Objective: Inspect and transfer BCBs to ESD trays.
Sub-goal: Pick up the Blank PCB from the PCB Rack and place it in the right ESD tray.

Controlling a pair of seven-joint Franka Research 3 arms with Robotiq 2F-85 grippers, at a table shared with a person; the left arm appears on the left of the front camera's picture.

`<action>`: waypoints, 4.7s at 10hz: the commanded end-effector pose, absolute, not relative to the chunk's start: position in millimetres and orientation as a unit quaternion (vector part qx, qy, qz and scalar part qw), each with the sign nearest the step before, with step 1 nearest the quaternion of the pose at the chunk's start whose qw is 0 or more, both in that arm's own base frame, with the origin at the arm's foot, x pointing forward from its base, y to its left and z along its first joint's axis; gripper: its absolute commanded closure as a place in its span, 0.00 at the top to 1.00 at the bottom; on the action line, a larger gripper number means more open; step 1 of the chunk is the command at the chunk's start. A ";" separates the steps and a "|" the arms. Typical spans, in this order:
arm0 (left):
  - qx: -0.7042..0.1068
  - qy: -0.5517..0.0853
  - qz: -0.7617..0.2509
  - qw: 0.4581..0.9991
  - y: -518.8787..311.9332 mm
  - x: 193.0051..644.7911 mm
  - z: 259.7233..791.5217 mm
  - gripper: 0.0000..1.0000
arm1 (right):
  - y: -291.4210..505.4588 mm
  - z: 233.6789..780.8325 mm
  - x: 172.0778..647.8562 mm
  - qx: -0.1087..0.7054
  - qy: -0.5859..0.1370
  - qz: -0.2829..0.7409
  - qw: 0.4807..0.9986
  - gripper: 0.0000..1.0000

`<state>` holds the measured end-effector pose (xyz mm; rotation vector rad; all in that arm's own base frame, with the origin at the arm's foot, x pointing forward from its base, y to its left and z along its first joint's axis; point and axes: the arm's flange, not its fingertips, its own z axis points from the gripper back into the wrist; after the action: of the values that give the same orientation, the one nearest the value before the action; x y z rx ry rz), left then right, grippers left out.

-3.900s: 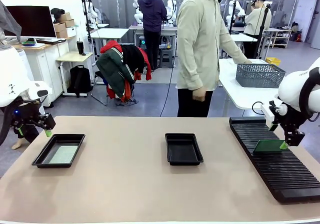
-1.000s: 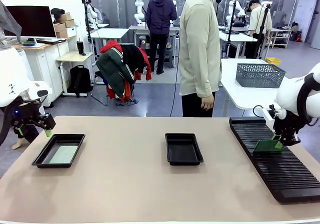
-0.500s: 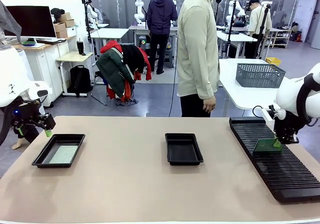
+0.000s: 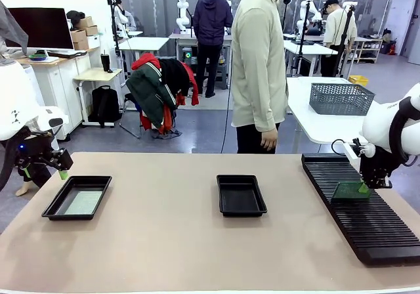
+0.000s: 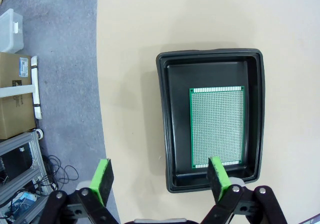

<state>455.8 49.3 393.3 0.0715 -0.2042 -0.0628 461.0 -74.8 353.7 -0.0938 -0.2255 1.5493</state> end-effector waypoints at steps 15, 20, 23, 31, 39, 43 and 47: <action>0.036 -0.106 -0.031 0.993 50.1 456.5 392.0 1.00 | -67.2 579.0 429.1 -0.092 -0.067 0.724 0.680 0.00; 0.036 -0.106 -0.031 0.993 50.1 456.5 392.0 1.00 | -71.4 680.7 423.8 -0.068 -0.038 0.709 0.701 0.00; 0.036 -0.106 -0.031 0.993 50.1 456.5 392.0 1.00 | -73.9 689.8 426.3 -0.043 -0.038 0.695 0.717 0.00; 0.036 -0.106 -0.031 0.993 50.1 456.5 392.0 1.00 | -75.6 686.2 422.4 -0.058 -0.034 0.707 0.704 0.00; 0.036 -0.106 -0.031 0.993 50.1 456.5 392.0 1.00 | -76.5 672.9 436.8 0.031 -0.064 0.589 0.805 0.03; 0.036 -0.106 -0.031 0.993 50.1 456.5 392.0 1.00 | -68.4 646.8 438.9 0.166 -0.101 0.413 0.890 0.03; 0.036 -0.106 -0.031 0.993 50.1 456.5 392.0 1.00 | -40.6 594.0 441.1 0.289 -0.097 0.244 0.921 0.03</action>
<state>455.9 49.2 393.2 0.0714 -0.2040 -0.0631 445.1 -51.4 605.1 0.5357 -0.1349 0.5926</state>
